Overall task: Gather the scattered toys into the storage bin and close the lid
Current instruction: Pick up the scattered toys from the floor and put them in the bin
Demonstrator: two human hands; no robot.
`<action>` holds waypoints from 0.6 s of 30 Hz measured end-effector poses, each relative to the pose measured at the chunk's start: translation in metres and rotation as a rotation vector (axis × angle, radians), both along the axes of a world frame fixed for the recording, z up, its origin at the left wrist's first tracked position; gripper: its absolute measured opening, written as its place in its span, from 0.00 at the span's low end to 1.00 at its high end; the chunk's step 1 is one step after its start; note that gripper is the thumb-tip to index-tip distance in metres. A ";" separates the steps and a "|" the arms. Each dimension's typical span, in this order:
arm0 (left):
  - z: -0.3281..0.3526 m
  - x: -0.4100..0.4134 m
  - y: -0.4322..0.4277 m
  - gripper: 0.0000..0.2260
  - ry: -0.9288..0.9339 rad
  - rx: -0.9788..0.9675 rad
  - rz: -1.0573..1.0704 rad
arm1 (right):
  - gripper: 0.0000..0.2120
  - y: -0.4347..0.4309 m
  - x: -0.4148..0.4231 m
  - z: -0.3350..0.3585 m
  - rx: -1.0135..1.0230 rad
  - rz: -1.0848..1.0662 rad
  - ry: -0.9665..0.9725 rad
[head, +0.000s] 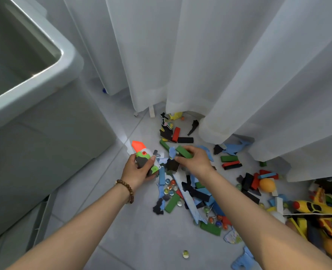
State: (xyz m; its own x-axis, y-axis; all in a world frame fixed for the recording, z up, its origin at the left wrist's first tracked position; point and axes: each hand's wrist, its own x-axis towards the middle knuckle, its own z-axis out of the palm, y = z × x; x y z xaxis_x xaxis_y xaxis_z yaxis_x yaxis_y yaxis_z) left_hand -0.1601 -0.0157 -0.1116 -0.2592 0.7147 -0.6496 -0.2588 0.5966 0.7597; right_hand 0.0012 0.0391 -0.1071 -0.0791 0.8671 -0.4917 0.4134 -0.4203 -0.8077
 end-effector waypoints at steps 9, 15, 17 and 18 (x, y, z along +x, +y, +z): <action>-0.009 -0.003 -0.009 0.21 0.011 -0.117 -0.009 | 0.22 0.000 -0.012 -0.025 0.228 0.186 -0.373; -0.007 -0.003 -0.007 0.19 -0.022 -0.133 -0.005 | 0.30 0.004 -0.009 -0.025 0.238 0.264 -0.397; -0.006 -0.004 -0.007 0.21 -0.020 -0.131 -0.017 | 0.35 0.007 -0.006 -0.019 0.228 0.398 -0.487; -0.006 -0.004 -0.007 0.21 -0.020 -0.127 -0.022 | 0.37 0.008 -0.005 -0.017 0.224 0.468 -0.533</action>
